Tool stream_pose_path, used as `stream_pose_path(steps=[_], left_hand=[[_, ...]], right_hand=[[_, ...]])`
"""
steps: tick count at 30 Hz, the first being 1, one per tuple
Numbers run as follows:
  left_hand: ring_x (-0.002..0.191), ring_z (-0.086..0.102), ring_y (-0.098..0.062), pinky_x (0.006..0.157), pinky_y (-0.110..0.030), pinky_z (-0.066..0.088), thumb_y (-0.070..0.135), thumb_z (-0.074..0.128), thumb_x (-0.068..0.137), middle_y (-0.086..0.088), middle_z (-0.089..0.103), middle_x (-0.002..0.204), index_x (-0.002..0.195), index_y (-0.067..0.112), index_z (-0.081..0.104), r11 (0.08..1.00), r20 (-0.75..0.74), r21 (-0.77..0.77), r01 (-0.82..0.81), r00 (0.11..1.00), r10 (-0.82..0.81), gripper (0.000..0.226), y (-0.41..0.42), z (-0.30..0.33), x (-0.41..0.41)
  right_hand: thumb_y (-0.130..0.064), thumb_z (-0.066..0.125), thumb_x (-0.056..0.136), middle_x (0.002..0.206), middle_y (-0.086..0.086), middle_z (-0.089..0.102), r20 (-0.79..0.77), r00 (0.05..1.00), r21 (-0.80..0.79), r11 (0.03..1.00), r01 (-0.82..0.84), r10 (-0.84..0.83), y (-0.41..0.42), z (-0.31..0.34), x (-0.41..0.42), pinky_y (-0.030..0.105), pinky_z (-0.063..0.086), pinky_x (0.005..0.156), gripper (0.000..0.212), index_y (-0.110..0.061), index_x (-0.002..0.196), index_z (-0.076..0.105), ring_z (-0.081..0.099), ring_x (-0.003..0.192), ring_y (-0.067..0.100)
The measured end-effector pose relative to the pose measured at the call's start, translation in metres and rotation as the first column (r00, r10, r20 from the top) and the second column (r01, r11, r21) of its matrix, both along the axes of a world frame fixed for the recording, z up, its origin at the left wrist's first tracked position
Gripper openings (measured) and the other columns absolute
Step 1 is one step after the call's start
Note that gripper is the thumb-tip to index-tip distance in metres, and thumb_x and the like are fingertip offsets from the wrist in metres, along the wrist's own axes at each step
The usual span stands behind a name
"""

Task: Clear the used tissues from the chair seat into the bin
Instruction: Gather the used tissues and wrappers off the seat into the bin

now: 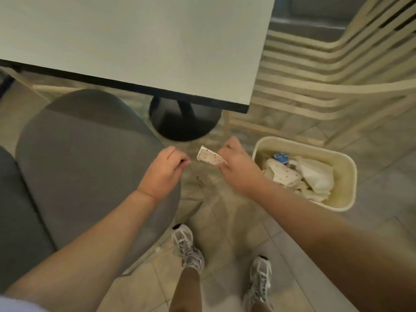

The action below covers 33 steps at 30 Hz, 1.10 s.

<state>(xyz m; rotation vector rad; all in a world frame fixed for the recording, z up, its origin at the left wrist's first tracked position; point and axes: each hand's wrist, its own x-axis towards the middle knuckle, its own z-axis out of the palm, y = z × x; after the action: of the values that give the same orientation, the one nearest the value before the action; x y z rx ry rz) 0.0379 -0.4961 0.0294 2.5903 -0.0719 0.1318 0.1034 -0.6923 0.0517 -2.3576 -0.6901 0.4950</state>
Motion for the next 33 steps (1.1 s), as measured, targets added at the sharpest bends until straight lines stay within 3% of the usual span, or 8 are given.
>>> stream_pose_path(steps=[4,8,13,18,21,24,27,33], left_hand=[[0.080,0.051,-0.017,0.076,-0.030,0.044,0.023,0.050,0.088,-0.009,0.059,0.082,0.085,0.005,0.062,0.983,0.006,-0.043,0.177,0.984,-0.177,0.022,-0.083,0.002,0.033],[0.082,0.048,-0.014,0.078,-0.021,0.039,0.013,0.055,0.089,-0.009,0.056,0.087,0.089,0.005,0.061,0.956,-0.036,-0.073,0.284,0.957,-0.287,0.010,-0.160,0.002,0.059],[0.089,0.051,-0.026,0.075,-0.022,0.035,0.007,0.054,0.090,-0.017,0.056,0.095,0.090,-0.002,0.060,0.947,-0.248,-0.062,0.315,0.914,-0.321,0.011,-0.217,-0.018,0.082],[0.095,0.053,-0.031,0.084,-0.034,0.043,0.001,0.042,0.092,-0.018,0.055,0.106,0.102,-0.002,0.059,0.988,-0.378,0.069,0.135,0.921,-0.099,0.020,-0.232,-0.042,0.101],[0.104,0.054,-0.029,0.092,-0.033,0.045,-0.002,0.042,0.091,-0.014,0.055,0.118,0.120,0.005,0.056,0.948,-0.504,0.218,0.231,0.859,-0.093,0.033,-0.233,-0.051,0.106],[0.109,0.055,-0.028,0.096,-0.036,0.045,0.002,0.041,0.091,-0.012,0.058,0.121,0.123,0.009,0.057,0.899,-0.641,0.273,0.342,0.761,-0.095,0.035,-0.233,-0.048,0.106],[0.110,0.054,-0.029,0.097,-0.039,0.044,0.000,0.040,0.089,-0.014,0.058,0.121,0.123,0.008,0.056,0.918,-0.618,0.239,0.316,0.779,-0.108,0.038,-0.229,-0.039,0.108],[0.119,0.045,-0.025,0.100,-0.029,0.036,-0.007,0.044,0.087,-0.011,0.051,0.127,0.124,0.006,0.054,0.963,-0.406,0.162,0.215,0.904,-0.134,0.041,-0.221,-0.009,0.101]], right_hand=[[-0.009,0.044,0.093,0.115,0.011,0.041,-0.006,0.989,-0.034,0.989,0.146,-0.146,-0.081,-0.006,0.006,0.035,0.043,0.083,0.013,-0.001,0.097,0.053,0.042,0.086,0.018],[-0.007,0.045,0.093,0.108,0.015,0.045,0.157,0.933,-0.035,0.942,0.332,-0.323,-0.148,-0.012,0.011,0.038,0.046,0.077,0.013,-0.005,0.081,0.050,0.046,0.094,0.027],[0.012,0.055,0.075,0.087,0.021,0.051,0.272,0.889,-0.113,0.905,0.409,-0.368,-0.202,-0.029,0.011,0.045,0.049,0.060,0.010,0.007,0.068,0.058,0.048,0.081,0.034],[0.003,0.043,0.088,0.098,0.011,0.043,0.143,0.896,-0.160,0.883,0.441,-0.421,-0.225,-0.056,0.013,0.030,0.040,0.058,0.015,0.007,0.081,0.055,0.039,0.082,0.020],[-0.009,0.045,0.092,0.113,0.013,0.047,0.042,0.938,-0.260,0.902,0.344,-0.345,-0.219,-0.068,0.016,0.030,0.038,0.071,0.017,-0.003,0.095,0.060,0.046,0.092,0.024],[-0.007,0.048,0.088,0.118,0.010,0.040,-0.119,0.943,-0.326,0.909,0.259,-0.311,-0.207,-0.067,0.023,0.030,0.040,0.079,0.013,-0.002,0.083,0.059,0.045,0.099,0.026],[-0.003,0.047,0.083,0.118,0.008,0.037,-0.183,0.941,-0.386,0.901,0.199,-0.286,-0.199,-0.057,0.032,0.035,0.045,0.090,0.013,-0.004,0.074,0.056,0.038,0.100,0.022],[0.001,0.044,0.080,0.112,0.009,0.053,0.129,0.952,-0.325,0.895,0.305,-0.278,-0.204,-0.035,0.039,0.038,0.048,0.085,0.032,-0.006,0.102,0.066,0.046,0.106,0.027]])
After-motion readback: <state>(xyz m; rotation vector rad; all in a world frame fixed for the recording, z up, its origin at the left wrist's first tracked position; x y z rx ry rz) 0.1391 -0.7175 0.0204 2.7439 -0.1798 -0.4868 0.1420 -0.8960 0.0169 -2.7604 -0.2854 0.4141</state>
